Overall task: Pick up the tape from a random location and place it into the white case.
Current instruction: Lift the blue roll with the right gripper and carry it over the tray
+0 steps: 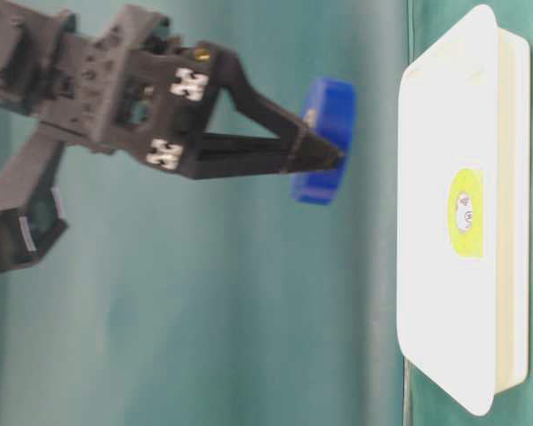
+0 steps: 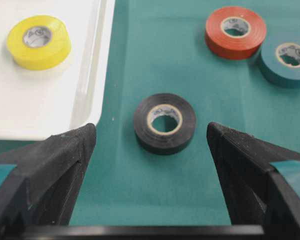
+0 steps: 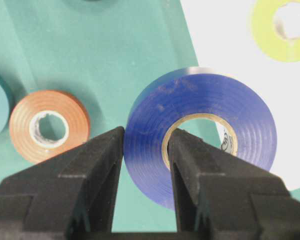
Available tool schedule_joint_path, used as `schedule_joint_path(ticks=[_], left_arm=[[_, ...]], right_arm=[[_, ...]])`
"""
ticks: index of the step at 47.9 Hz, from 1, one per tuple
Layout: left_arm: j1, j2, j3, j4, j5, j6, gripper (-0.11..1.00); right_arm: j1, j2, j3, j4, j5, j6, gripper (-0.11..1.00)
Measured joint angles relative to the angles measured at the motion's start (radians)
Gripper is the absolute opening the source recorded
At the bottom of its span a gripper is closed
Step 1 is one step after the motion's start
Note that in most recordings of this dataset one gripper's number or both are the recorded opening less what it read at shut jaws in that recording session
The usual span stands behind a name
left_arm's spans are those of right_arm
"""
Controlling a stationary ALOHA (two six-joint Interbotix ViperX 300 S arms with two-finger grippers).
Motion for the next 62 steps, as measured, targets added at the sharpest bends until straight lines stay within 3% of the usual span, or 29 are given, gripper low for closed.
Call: schedule_joint_path(ticks=[11, 62], left_arm=[[0.000, 0.000, 0.000, 0.000, 0.000, 0.000, 0.91], [0.000, 0.000, 0.000, 0.000, 0.000, 0.000, 0.91]], right_arm=[[0.009, -0.017, -0.052, -0.002, 0.058, -0.023, 0.30], [0.009, -0.017, -0.051, 0.000, 0.092, -0.029, 0.31]])
